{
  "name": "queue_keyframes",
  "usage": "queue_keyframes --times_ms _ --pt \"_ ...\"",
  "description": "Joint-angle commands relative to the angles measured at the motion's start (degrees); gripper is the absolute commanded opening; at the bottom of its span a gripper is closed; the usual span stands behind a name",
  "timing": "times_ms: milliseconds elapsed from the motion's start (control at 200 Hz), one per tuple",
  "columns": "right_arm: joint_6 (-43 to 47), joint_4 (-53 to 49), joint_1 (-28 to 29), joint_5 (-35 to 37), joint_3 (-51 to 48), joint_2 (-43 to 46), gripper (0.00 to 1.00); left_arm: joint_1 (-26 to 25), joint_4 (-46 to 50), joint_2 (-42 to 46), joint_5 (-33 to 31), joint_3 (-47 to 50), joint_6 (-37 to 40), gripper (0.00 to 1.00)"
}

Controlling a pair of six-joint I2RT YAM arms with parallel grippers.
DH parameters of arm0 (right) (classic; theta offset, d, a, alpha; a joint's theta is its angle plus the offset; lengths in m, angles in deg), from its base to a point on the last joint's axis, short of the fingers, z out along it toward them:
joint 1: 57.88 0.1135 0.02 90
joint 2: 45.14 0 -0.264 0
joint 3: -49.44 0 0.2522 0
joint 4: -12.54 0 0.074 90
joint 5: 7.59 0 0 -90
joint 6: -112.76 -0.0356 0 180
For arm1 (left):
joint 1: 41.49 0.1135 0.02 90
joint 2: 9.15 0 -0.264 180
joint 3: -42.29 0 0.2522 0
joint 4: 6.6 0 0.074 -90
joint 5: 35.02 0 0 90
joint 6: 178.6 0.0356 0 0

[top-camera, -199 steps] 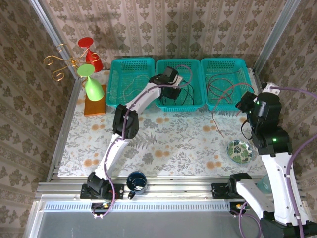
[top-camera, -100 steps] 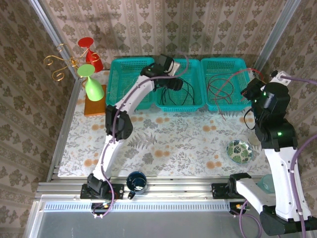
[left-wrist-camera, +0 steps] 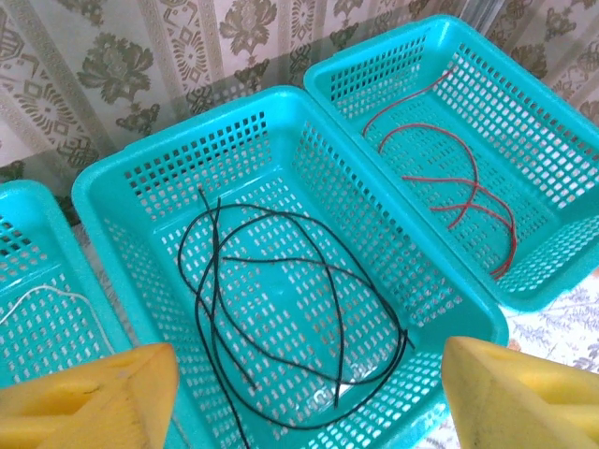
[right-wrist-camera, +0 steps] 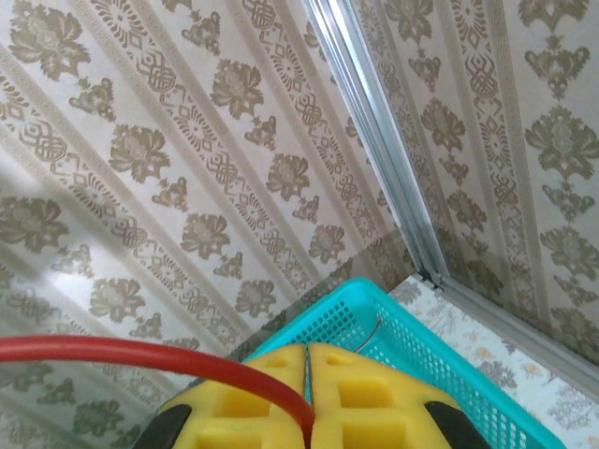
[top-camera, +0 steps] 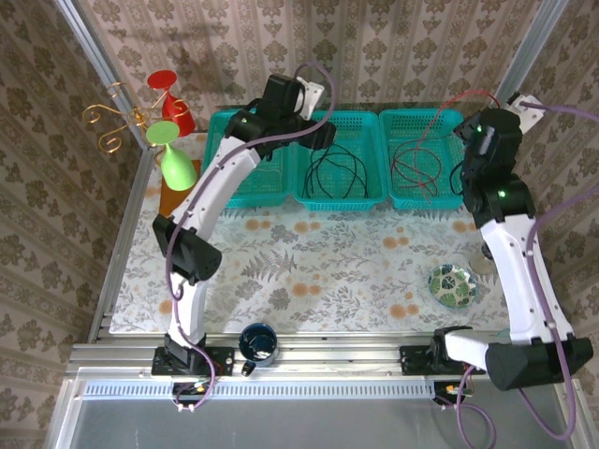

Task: Untangle the cables

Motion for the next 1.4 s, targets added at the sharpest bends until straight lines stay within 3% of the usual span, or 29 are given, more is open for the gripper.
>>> queue_keyframes --times_ms 0,180,330,550,715,940,1300,1335,1395 --pt "3.0 6.8 -0.44 6.55 2.75 -3.54 0.0 0.92 -0.92 3.48 -1.1 3.25 1.16 0.75" --pt "7.4 13.37 -0.91 12.43 1.96 -12.17 0.0 1.23 -0.82 5.71 -0.87 5.71 0.9 0.75" --pt "8.62 16.05 -1.4 11.77 1.2 -18.92 0.0 1.15 -0.69 6.73 -1.05 6.66 0.94 0.75" --pt "7.38 2.36 -1.31 12.76 8.52 -33.23 0.0 1.14 -0.93 9.08 -2.34 9.75 1.68 0.76" --pt "3.25 -1.42 -1.4 2.06 6.89 -39.92 0.0 1.4 -4.03 13.07 -4.3 16.94 1.88 0.76" --pt "-0.61 -19.85 -3.89 -11.19 21.52 -54.01 0.0 2.69 -5.13 17.19 -4.2 23.48 1.49 0.76" --pt "1.96 -28.8 -7.7 -13.67 28.37 -62.58 0.0 6.11 -2.66 20.79 -4.59 28.43 -0.84 0.77" --pt "2.28 -29.08 -7.95 -13.8 28.39 -62.42 0.06 6.44 -1.74 20.7 -4.69 28.27 -0.98 0.77" --pt "3.43 -28.88 -8.08 -14.01 27.94 -61.04 0.29 7.05 -0.25 20.41 -5.24 27.87 -1.33 0.77"
